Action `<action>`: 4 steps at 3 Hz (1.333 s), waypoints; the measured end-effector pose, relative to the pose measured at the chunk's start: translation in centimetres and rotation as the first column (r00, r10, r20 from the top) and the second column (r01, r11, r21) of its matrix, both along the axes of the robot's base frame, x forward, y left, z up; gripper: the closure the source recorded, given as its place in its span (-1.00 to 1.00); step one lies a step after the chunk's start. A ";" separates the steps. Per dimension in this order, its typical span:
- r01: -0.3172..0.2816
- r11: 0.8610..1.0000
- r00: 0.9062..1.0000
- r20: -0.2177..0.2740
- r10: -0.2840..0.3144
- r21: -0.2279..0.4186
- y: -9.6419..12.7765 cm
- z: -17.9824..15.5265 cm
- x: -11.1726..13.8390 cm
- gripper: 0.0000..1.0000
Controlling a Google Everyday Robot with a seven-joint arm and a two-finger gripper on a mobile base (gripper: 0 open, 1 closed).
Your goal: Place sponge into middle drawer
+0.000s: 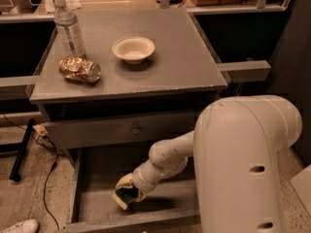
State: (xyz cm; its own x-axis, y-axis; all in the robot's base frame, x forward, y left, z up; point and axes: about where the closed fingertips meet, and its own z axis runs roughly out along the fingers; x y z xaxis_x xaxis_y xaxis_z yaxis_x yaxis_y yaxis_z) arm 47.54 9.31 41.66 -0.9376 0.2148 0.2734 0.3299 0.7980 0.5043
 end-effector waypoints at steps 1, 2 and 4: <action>0.016 1.000 1.000 -0.014 -0.016 -0.008 0.0 -0.8 -0.3 1.00; 0.029 1.000 0.999 -0.028 -0.029 -0.006 -0.3 -1.4 -0.6 1.00; 0.029 1.000 0.999 -0.028 -0.029 -0.006 -0.3 -1.4 -0.6 0.63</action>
Offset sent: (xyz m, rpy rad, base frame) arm -0.0061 -0.0093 -0.0213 -0.0016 0.0412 -0.0524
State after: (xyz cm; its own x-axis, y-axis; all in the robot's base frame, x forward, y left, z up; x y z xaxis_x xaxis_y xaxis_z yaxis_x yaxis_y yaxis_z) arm 46.97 9.01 40.21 -0.9230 0.2437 0.2979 0.3669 0.7906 0.4902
